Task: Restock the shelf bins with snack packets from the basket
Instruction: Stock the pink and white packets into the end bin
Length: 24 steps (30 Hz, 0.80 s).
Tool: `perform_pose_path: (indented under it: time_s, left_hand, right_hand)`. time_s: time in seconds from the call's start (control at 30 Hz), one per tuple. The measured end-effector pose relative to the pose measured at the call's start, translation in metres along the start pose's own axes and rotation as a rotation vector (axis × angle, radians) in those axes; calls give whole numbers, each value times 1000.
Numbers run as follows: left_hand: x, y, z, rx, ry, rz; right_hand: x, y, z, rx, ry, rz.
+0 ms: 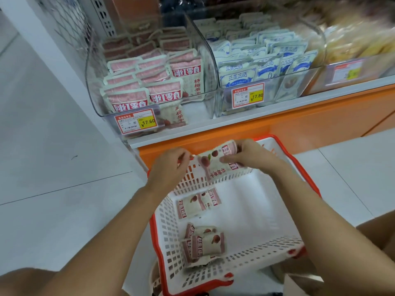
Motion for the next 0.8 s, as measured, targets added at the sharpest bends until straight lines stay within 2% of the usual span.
perform_pose_path:
  time_s: [0.13,0.23,0.37,0.6,0.67,0.8]
  left_hand:
    - [50,-81,5,319,156,-47]
    - [55,-116,0,463,158,-83]
    - [39,-121,3,425,31,41]
    - [27,-124,3,413,-33,120]
    - [24,-127,5,406,-59,109]
    - [21,-129,9,388,-71,112]
  right_hand:
    - [-94,-33,-44,123,-282,45]
    - [-144,-53,-64,238,-442,80]
    - [-200,-80,-62,443,-569,-77]
    - [-288,-80,-31,581,-541,-564]
    - [-305,-69,-20,572,-528,-742]
    - [-309,-40,11,420,-454,-1039]
Point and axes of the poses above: each hand's wrist, its own z-axis towards the middle knuckle, its own y-axis out of the palm, x = y × z, the point moved 9 cm from there along z, towards the middle knuckle, and after that the axes turned 6 degrees about z, right-handed, at the moved point
